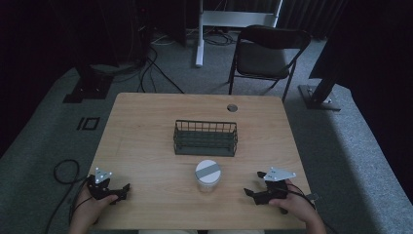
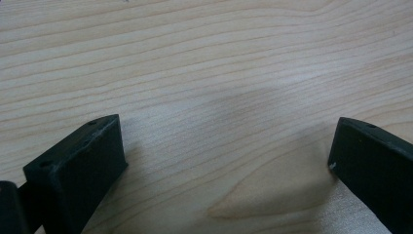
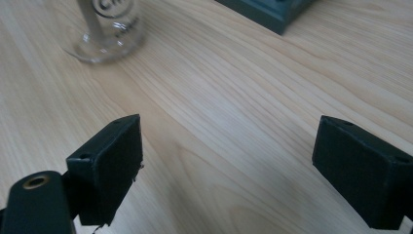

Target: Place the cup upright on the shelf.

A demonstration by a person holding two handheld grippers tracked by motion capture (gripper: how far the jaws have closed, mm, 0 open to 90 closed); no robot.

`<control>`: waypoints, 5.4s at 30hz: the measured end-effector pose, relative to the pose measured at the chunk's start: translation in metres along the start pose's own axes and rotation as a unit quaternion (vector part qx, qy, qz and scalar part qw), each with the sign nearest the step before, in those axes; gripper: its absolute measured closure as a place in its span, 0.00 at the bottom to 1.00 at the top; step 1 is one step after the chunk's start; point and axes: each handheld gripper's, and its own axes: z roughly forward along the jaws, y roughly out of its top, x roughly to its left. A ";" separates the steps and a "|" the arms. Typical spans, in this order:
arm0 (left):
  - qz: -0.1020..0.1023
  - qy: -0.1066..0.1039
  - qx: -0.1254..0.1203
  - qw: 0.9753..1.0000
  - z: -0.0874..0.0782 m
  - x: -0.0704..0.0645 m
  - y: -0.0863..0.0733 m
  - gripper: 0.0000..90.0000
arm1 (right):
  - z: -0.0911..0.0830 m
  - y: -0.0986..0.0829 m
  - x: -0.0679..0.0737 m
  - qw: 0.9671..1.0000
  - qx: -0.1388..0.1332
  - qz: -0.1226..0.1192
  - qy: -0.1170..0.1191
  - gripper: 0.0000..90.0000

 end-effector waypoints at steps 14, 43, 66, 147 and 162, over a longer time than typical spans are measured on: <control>0.000 0.000 0.000 1.000 0.000 0.000 0.000 0.00 | 0.026 0.017 0.033 0.998 -0.030 -0.030 0.039 0.13; 0.000 0.000 0.000 1.000 0.000 0.000 0.000 0.00 | 0.064 0.041 0.079 0.993 -0.099 -0.023 0.054 0.13; 0.000 0.000 0.000 1.000 0.000 0.000 0.000 0.00 | 0.083 0.054 0.087 0.993 -0.101 -0.020 0.051 0.19; -0.001 0.000 -0.001 1.000 0.000 0.000 0.000 0.00 | 0.103 0.185 0.024 0.983 -0.108 0.078 -0.127 0.21; 0.000 0.000 0.000 1.000 0.000 0.000 0.000 0.00 | 0.124 0.190 0.020 0.986 -0.043 0.100 -0.126 0.21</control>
